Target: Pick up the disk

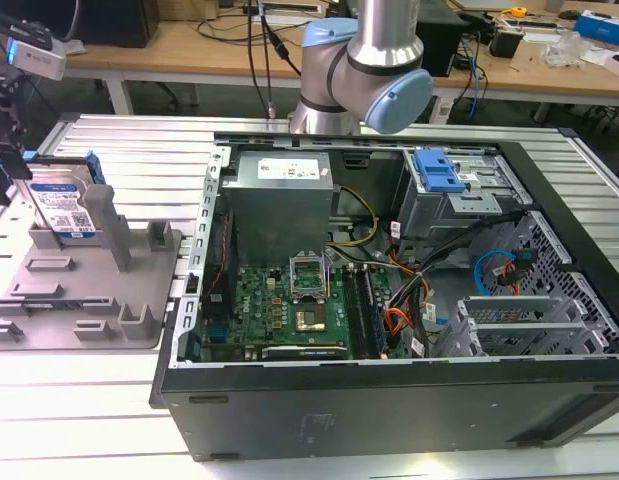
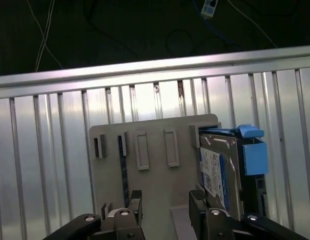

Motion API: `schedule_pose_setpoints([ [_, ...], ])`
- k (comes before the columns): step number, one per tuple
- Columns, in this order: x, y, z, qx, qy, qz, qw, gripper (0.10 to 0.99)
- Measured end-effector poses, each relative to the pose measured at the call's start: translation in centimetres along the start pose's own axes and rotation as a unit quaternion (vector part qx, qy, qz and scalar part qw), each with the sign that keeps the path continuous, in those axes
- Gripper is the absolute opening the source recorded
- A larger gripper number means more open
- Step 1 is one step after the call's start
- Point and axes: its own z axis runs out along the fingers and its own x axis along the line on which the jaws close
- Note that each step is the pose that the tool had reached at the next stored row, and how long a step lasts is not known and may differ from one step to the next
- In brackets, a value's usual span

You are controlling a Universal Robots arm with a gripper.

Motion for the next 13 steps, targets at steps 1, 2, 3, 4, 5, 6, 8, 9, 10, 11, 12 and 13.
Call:
schedule_pose_setpoints([
  [1,0.0,0.0,0.0,0.0,0.0005,0.0,1.0,0.49],
  [2,0.0,0.0,0.0,0.0,0.0009,0.0,1.0,0.553],
  [3,0.0,0.0,0.0,0.0002,0.0016,0.0,1.0,0.553],
  [4,-0.08,0.02,-0.01,0.0003,0.002,0.0,1.0,0.553],
  [5,-0.37,0.09,0.0,0.0009,0.0025,0.0,1.0,0.553],
  [6,-1.24,0.22,-0.01,0.0043,0.0048,0.0,1.0,0.553],
  [8,-2.13,0.37,0.0,0.0076,0.0067,0.0,0.9999,0.553],
  [9,-2.54,0.44,-0.01,0.0084,0.0072,0.0,0.9999,0.553],
  [10,-2.94,0.5,-0.01,0.009,0.0075,0.0,0.9999,0.553],
  [11,-3.38,0.56,0.0,0.0096,0.0078,0.0,0.9999,0.553],
  [12,-4.06,0.67,0.0,0.0104,0.0083,0.0,0.9999,0.553],
  [13,-4.58,0.76,-0.01,0.0108,0.0088,0.0,0.9999,0.553],
])
